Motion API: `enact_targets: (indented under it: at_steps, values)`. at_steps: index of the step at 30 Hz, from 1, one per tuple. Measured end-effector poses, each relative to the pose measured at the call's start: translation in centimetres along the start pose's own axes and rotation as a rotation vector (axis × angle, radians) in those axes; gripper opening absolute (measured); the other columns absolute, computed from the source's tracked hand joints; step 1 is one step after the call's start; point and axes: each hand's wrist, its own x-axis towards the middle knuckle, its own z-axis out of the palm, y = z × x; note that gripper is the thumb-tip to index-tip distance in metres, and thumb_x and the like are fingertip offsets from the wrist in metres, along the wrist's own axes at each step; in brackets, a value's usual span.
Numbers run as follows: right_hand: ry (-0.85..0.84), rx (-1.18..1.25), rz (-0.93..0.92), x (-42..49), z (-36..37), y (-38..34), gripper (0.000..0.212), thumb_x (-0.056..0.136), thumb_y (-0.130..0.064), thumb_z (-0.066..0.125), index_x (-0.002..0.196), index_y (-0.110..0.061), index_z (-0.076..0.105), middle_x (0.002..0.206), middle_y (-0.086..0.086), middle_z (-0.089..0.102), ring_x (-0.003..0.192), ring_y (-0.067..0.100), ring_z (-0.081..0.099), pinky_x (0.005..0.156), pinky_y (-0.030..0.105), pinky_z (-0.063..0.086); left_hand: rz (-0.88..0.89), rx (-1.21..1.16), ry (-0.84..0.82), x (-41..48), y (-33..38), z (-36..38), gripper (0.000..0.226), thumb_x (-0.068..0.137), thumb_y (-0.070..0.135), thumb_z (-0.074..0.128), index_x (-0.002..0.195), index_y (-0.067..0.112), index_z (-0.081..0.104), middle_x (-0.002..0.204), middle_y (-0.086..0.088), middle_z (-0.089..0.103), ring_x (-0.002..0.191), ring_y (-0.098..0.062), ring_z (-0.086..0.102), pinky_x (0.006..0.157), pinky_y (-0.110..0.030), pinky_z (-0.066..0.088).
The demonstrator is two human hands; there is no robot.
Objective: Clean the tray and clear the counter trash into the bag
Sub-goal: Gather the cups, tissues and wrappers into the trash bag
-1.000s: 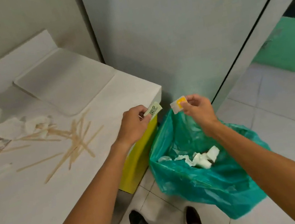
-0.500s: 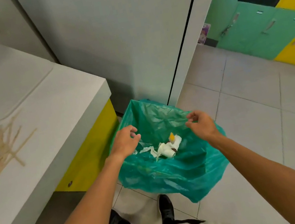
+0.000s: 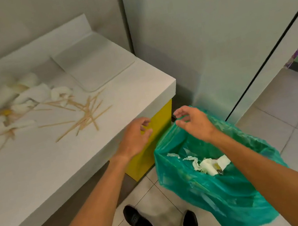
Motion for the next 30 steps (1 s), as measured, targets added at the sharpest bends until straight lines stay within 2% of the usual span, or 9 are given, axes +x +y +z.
enact_targets:
  at_steps: [2, 5, 8, 11, 15, 20, 23, 26, 30]
  values:
    - [-0.045, -0.013, -0.066, 1.5, 2.1, -2.5, 0.021, 0.089, -0.013, 0.067, 0.106, -0.024, 0.063, 0.104, -0.009, 0.063, 0.086, 0.008, 0.063, 0.077, 0.025, 0.053, -0.013, -0.019, 0.087, -1.2, -0.8, -2.7, 0.029, 0.093, 0.023, 0.063, 0.122, 0.024, 0.060, 0.113, 0.006, 0.059, 0.098, -0.007, 0.058, 0.085, -0.028, 0.053]
    - [-0.106, -0.033, -0.162, 3.0, 5.2, -6.2, 0.020, 0.090, -0.015, 0.065, 0.109, -0.022, 0.064, 0.109, -0.009, 0.063, 0.093, 0.008, 0.062, 0.076, 0.018, 0.048, -0.040, -0.005, 0.186, -3.1, -2.1, -6.6, 0.031, 0.093, 0.026, 0.063, 0.124, 0.028, 0.058, 0.115, 0.010, 0.057, 0.101, -0.005, 0.056, 0.086, -0.024, 0.050]
    - [-0.184, -0.061, -0.271, 4.5, 9.3, -9.8, 0.023, 0.091, -0.017, 0.065, 0.113, -0.024, 0.063, 0.116, -0.009, 0.062, 0.099, 0.009, 0.060, 0.082, 0.018, 0.045, -0.073, 0.005, 0.302, -5.5, -4.2, -10.9, 0.033, 0.094, 0.029, 0.062, 0.126, 0.029, 0.057, 0.116, 0.011, 0.056, 0.102, -0.004, 0.055, 0.086, -0.022, 0.047]
    - [-0.249, -0.066, -0.353, 5.8, 14.1, -13.7, 0.026, 0.090, -0.017, 0.067, 0.115, -0.022, 0.063, 0.120, -0.007, 0.061, 0.101, 0.012, 0.059, 0.082, 0.016, 0.042, -0.123, 0.031, 0.395, -8.0, -7.2, -15.2, 0.035, 0.094, 0.027, 0.063, 0.128, 0.027, 0.056, 0.116, 0.009, 0.056, 0.102, -0.006, 0.055, 0.086, -0.021, 0.047]
    - [-0.315, -0.029, -0.403, 6.9, 20.7, -18.5, 0.026, 0.089, -0.012, 0.067, 0.111, -0.026, 0.063, 0.119, -0.005, 0.062, 0.099, 0.011, 0.059, 0.077, 0.006, 0.039, -0.184, 0.064, 0.477, -10.9, -11.7, -20.3, 0.035, 0.093, 0.027, 0.064, 0.127, 0.027, 0.056, 0.117, 0.008, 0.056, 0.102, -0.007, 0.055, 0.085, -0.020, 0.047]
    - [-0.403, -0.041, -0.458, 8.0, 28.8, -23.8, 0.025, 0.090, -0.014, 0.066, 0.107, -0.031, 0.062, 0.119, -0.008, 0.061, 0.100, 0.008, 0.059, 0.076, 0.007, 0.038, -0.261, 0.042, 0.552, -14.4, -17.3, -26.3, 0.032, 0.093, 0.027, 0.065, 0.124, 0.026, 0.058, 0.117, 0.007, 0.057, 0.103, -0.009, 0.056, 0.084, -0.018, 0.045]
    - [-0.432, -0.039, -0.488, 8.6, 33.4, -26.7, 0.024, 0.090, -0.012, 0.067, 0.110, -0.026, 0.064, 0.119, -0.007, 0.062, 0.099, 0.009, 0.059, 0.075, 0.004, 0.039, -0.310, 0.030, 0.619, -16.4, -20.8, -29.5, 0.031, 0.092, 0.025, 0.066, 0.122, 0.024, 0.060, 0.116, 0.008, 0.058, 0.101, -0.008, 0.056, 0.082, -0.013, 0.042]
    - [-0.468, -0.046, -0.488, 8.9, 37.8, -29.1, 0.024, 0.089, -0.011, 0.067, 0.111, -0.022, 0.065, 0.120, -0.006, 0.062, 0.097, 0.009, 0.058, 0.073, -0.002, 0.037, -0.372, 0.033, 0.658, -18.5, -24.3, -32.3, 0.029, 0.091, 0.026, 0.067, 0.120, 0.026, 0.061, 0.117, 0.008, 0.058, 0.101, -0.009, 0.057, 0.085, -0.021, 0.047]
    - [-0.522, -0.040, -0.492, 9.2, 42.5, -31.6, 0.023, 0.089, -0.011, 0.066, 0.109, -0.023, 0.065, 0.120, -0.005, 0.062, 0.095, 0.003, 0.057, 0.072, -0.003, 0.036, -0.446, 0.082, 0.753, -20.7, -28.1, -35.8, 0.028, 0.091, 0.021, 0.067, 0.118, 0.025, 0.061, 0.116, 0.006, 0.059, 0.098, -0.010, 0.056, 0.087, -0.028, 0.049]
